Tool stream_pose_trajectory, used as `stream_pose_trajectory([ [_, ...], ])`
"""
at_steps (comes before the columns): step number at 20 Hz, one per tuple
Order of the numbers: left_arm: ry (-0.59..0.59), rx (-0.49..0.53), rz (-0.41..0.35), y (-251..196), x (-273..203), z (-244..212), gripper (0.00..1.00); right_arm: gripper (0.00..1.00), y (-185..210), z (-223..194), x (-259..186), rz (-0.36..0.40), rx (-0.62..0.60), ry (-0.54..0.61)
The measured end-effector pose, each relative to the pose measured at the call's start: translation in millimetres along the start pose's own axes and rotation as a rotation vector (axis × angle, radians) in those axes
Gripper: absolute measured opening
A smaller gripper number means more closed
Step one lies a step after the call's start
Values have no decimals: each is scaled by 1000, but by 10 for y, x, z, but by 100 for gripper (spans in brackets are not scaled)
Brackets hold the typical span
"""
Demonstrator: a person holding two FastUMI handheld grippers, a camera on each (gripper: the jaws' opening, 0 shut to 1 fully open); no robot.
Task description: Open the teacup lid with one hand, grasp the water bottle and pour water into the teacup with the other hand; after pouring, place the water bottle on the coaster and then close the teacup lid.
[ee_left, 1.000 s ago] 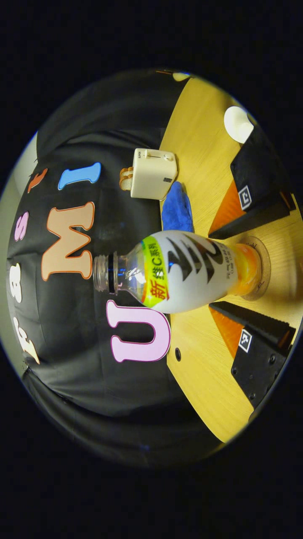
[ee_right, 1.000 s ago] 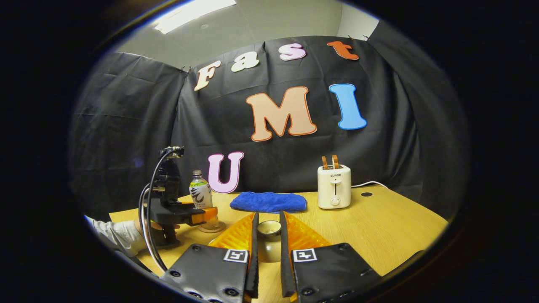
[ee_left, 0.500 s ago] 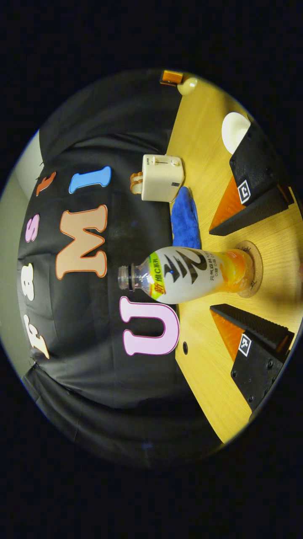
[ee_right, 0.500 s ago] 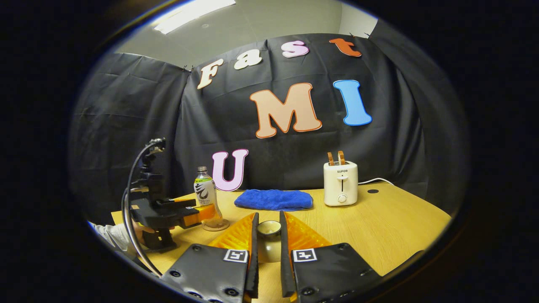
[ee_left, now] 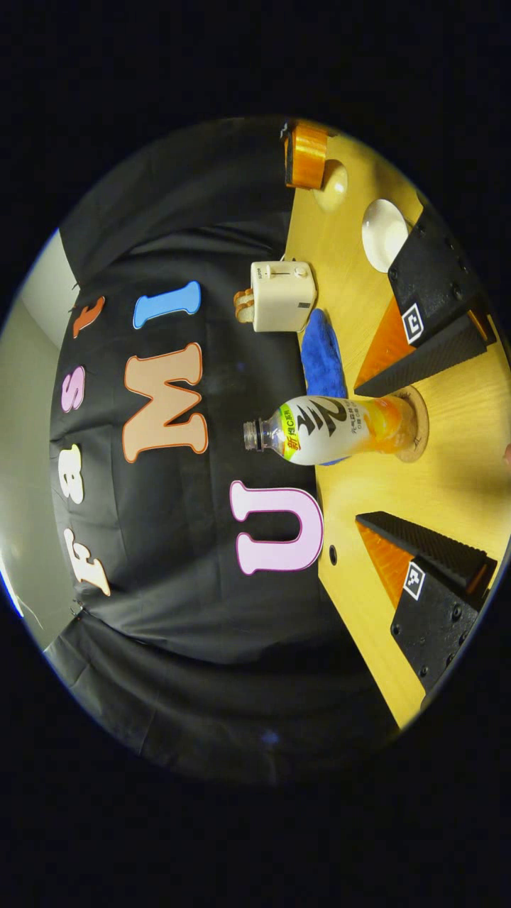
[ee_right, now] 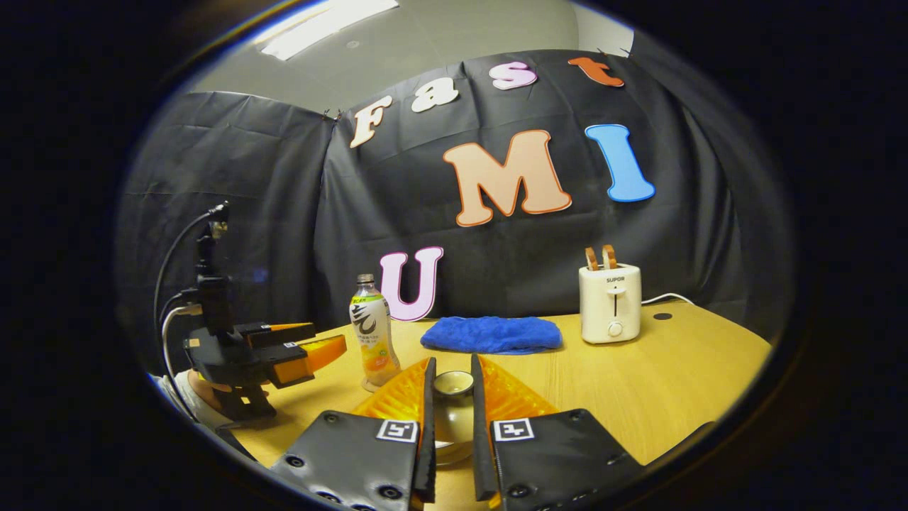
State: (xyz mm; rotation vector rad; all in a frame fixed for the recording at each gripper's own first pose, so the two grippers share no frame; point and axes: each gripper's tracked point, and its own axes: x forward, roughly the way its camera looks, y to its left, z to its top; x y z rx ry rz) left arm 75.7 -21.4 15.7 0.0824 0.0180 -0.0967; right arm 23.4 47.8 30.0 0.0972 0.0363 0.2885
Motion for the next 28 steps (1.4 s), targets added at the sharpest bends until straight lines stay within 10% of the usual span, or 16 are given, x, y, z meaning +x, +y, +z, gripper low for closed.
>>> stream_pose_trajectory([
  [28,-7,-97,-16,13,-243,-161,95,33,230,-529,270,-24,-21,112],
])
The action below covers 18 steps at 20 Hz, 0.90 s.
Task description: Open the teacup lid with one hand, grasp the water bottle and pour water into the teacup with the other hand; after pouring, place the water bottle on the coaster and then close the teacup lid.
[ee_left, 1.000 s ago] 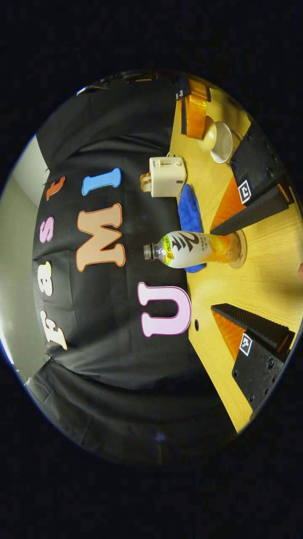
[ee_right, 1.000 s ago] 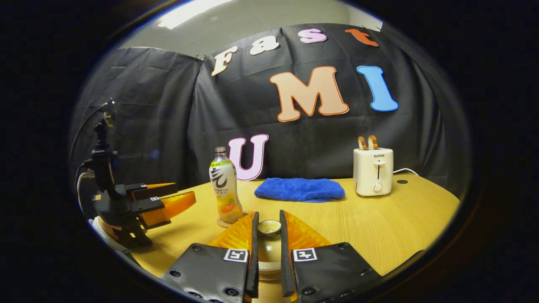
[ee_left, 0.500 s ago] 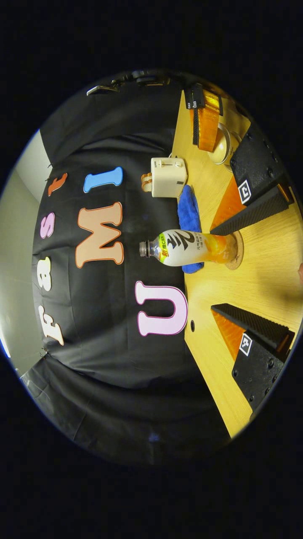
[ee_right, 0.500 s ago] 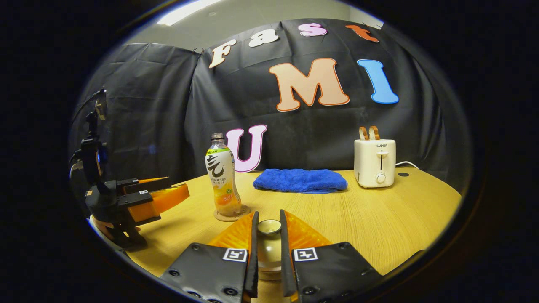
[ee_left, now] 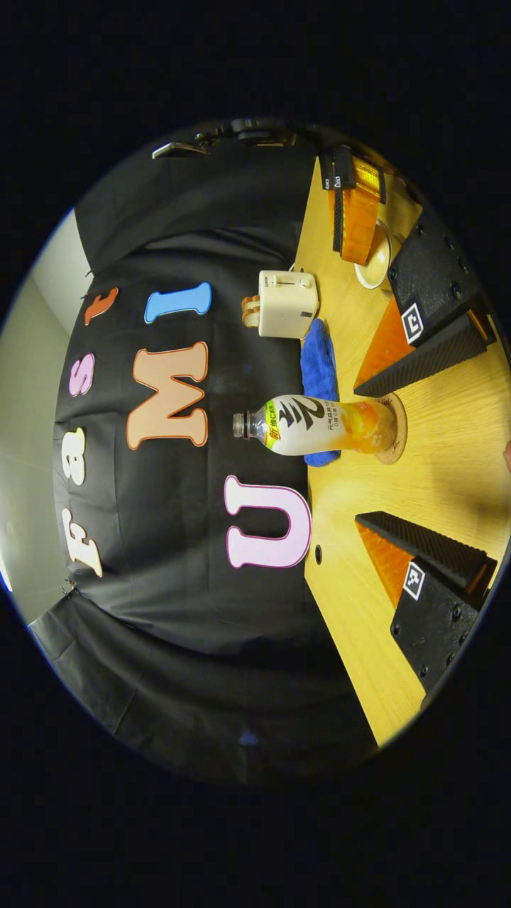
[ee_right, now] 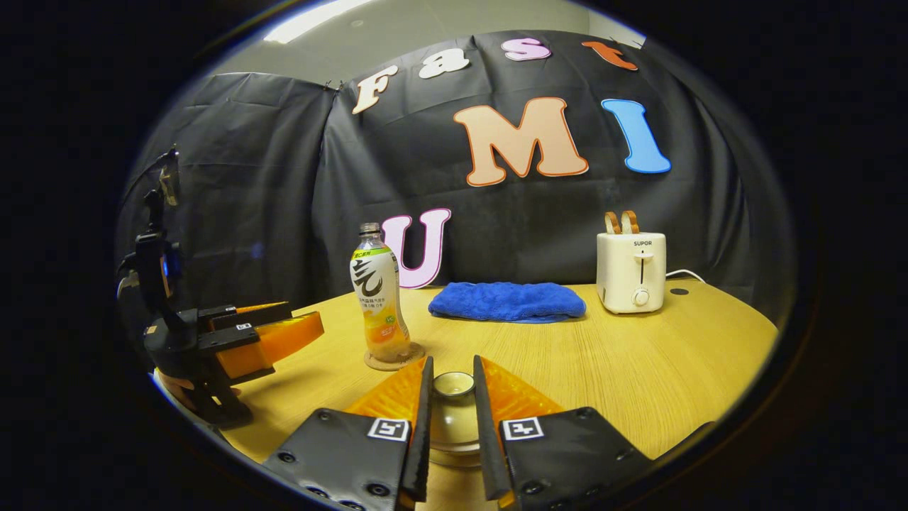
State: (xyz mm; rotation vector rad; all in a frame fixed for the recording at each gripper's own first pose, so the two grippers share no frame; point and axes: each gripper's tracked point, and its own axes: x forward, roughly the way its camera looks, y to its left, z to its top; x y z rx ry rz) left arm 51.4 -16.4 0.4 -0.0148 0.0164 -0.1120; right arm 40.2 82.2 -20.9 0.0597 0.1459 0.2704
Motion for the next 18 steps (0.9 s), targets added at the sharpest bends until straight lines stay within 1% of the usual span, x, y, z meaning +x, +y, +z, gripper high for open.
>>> stream_pose_trajectory([
  [1,-1,2,2,15,-10,6,95,37,-25,11,-8,-7,3,-3],
  [3,-1,6,5,17,-36,9,95,39,-25,11,-5,-5,14,-9],
  [4,-3,7,7,19,-53,17,95,41,-18,9,-39,0,21,-11],
  [6,-5,8,8,12,-88,29,95,55,-33,39,-101,2,19,-23],
  [9,-6,5,15,17,-138,30,95,76,-144,96,-205,-26,-5,-56],
  [10,-5,4,18,26,-160,25,95,78,-199,105,-248,-38,-15,-68],
  [13,7,-4,23,37,-231,-46,95,76,-365,124,-391,-76,-38,-80],
  [16,7,0,27,69,-287,-85,96,77,-514,119,-525,-105,-37,-84],
  [18,14,8,24,55,-326,-83,95,78,-599,122,-579,-124,-41,-88],
])
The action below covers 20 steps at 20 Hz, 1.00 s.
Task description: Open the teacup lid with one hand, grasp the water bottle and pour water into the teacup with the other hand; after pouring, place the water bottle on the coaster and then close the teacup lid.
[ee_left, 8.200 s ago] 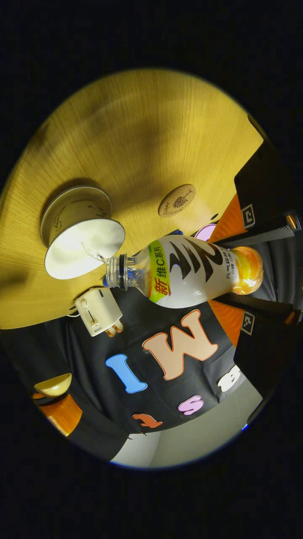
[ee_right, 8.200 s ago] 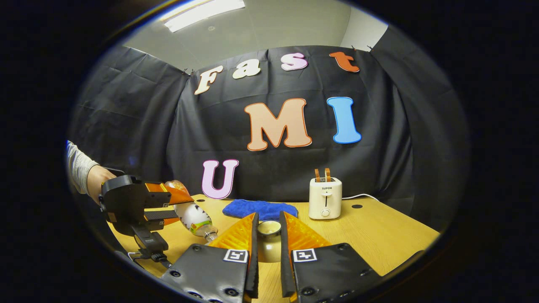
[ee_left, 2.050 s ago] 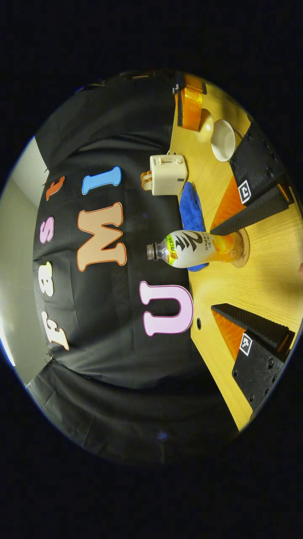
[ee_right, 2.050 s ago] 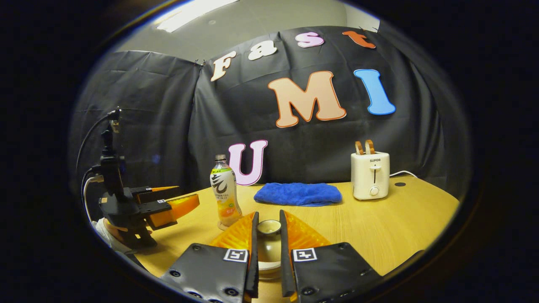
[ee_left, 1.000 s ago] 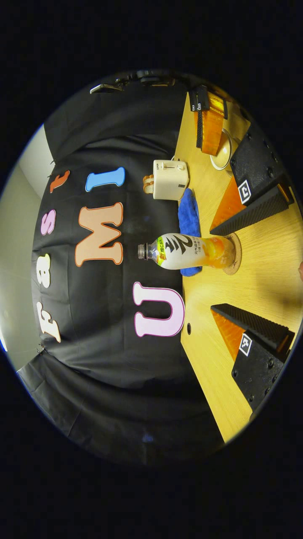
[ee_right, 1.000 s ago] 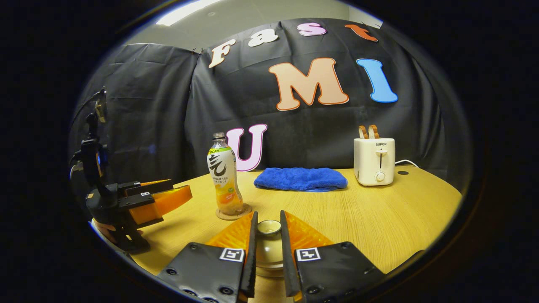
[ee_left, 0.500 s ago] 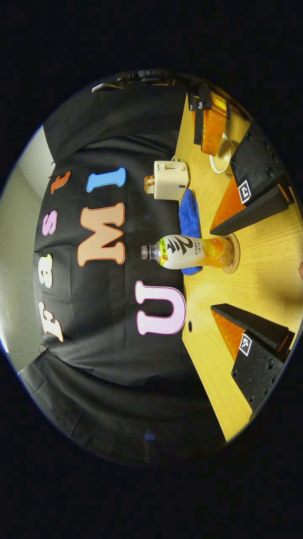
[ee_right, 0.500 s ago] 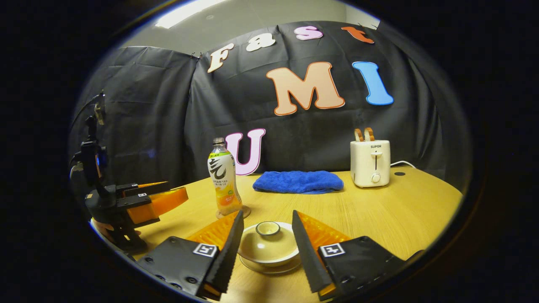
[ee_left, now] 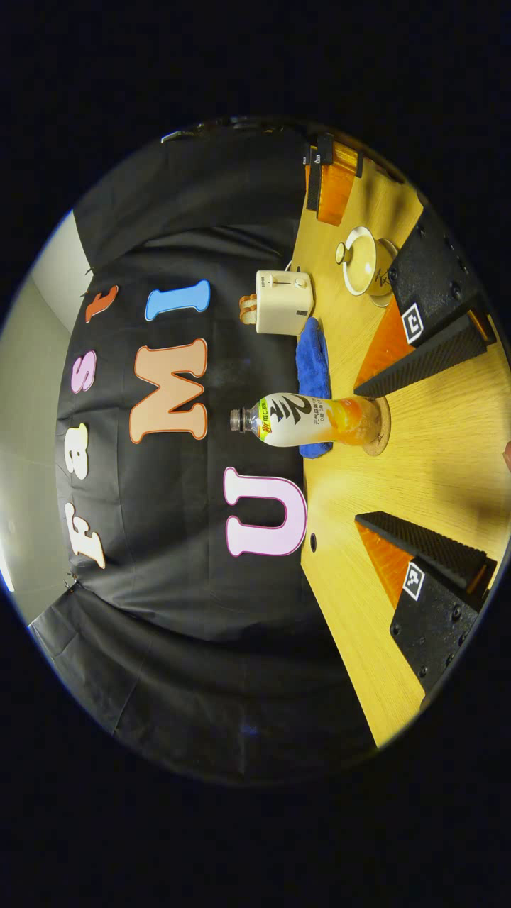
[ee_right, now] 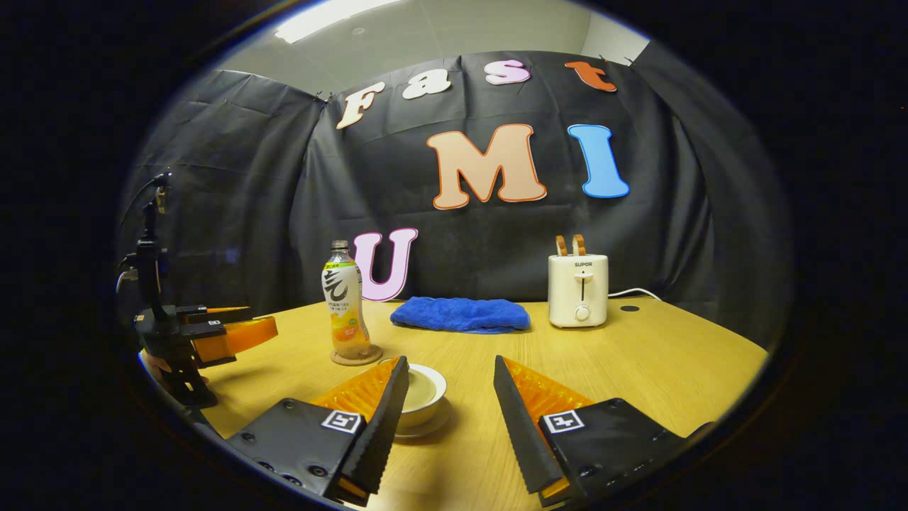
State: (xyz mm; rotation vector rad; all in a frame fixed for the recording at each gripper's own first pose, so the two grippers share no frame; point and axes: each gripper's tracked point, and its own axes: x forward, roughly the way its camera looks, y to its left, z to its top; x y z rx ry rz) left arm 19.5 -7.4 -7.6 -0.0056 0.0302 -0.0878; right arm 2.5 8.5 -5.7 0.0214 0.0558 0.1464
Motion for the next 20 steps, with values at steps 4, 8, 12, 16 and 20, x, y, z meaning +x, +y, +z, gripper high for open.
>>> stream_pose_trajectory([
  [4,-1,24,-8,9,-59,3,95,77,-63,26,-86,-9,-5,-13],
  [8,-30,18,5,60,-125,49,95,78,-84,48,-148,-13,-10,-28],
  [12,-25,18,8,53,-114,19,95,78,-71,69,-165,-19,-22,-43],
  [16,-33,11,19,92,-128,47,95,78,-84,73,-176,-28,-21,-48],
  [20,-31,11,19,76,-127,28,95,77,-78,81,-180,-29,-22,-53],
])
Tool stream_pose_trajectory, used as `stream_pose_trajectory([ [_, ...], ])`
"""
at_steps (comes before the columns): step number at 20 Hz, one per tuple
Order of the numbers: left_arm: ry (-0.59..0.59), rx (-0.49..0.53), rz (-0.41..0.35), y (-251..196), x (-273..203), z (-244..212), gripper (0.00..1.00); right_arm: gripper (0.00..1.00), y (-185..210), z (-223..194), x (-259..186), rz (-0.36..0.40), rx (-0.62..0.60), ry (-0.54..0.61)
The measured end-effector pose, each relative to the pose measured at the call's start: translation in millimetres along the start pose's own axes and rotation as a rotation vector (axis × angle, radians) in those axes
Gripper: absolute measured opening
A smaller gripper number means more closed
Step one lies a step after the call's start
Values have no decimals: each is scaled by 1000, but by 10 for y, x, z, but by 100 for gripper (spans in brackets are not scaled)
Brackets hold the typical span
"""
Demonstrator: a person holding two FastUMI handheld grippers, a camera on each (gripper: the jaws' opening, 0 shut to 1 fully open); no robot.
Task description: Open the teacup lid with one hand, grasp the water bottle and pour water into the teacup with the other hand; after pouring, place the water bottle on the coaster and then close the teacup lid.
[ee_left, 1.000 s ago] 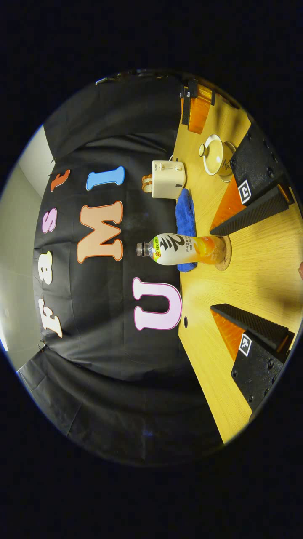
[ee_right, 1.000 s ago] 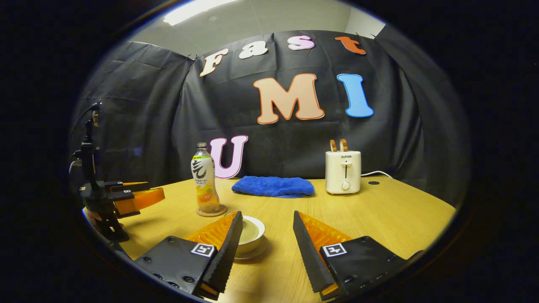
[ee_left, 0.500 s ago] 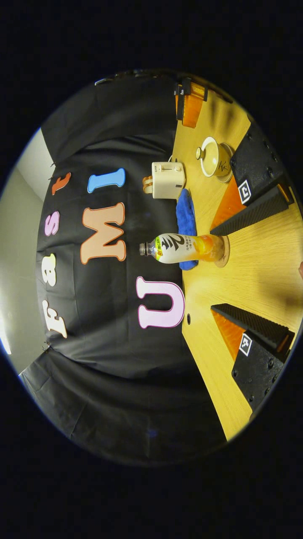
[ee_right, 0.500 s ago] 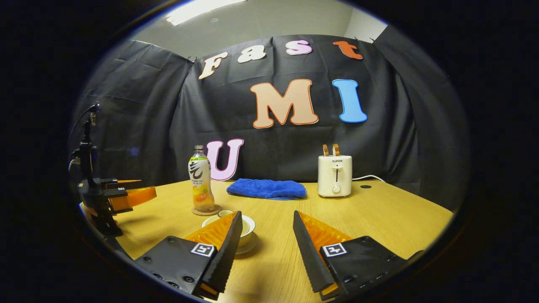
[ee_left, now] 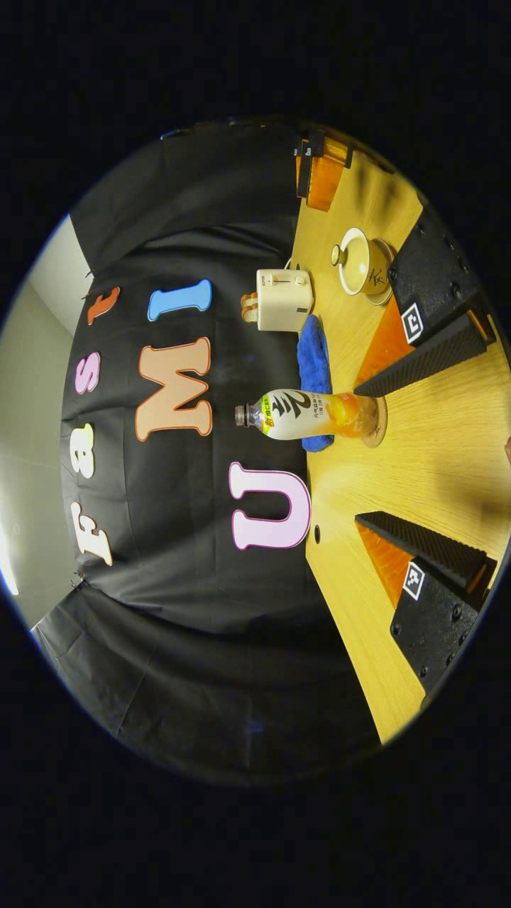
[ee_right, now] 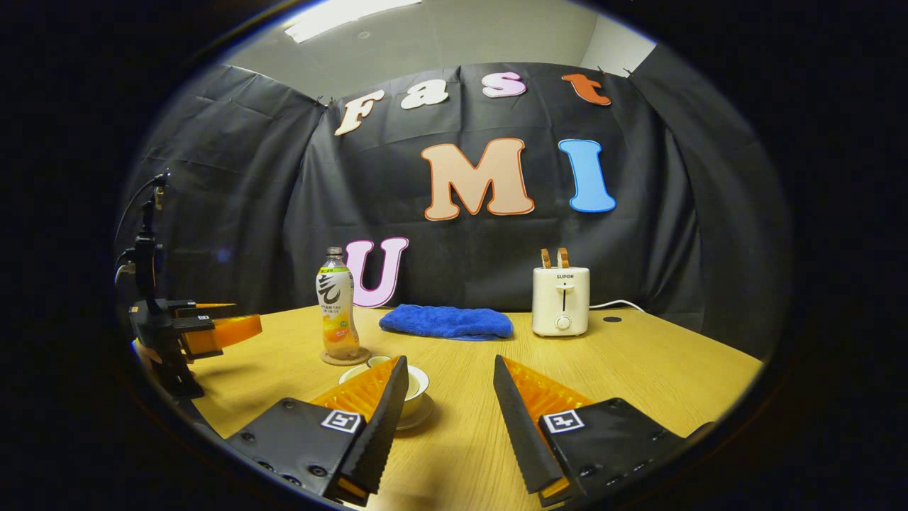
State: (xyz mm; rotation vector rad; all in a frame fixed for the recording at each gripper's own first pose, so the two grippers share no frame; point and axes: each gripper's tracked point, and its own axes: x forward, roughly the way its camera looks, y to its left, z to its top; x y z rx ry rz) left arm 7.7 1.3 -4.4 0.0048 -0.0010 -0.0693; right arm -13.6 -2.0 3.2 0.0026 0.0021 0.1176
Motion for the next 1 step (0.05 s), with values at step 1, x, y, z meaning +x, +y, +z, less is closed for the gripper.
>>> stream_pose_trajectory([
  [1,0,-1,1,5,14,-4,95,75,-4,-3,4,0,0,0],
])
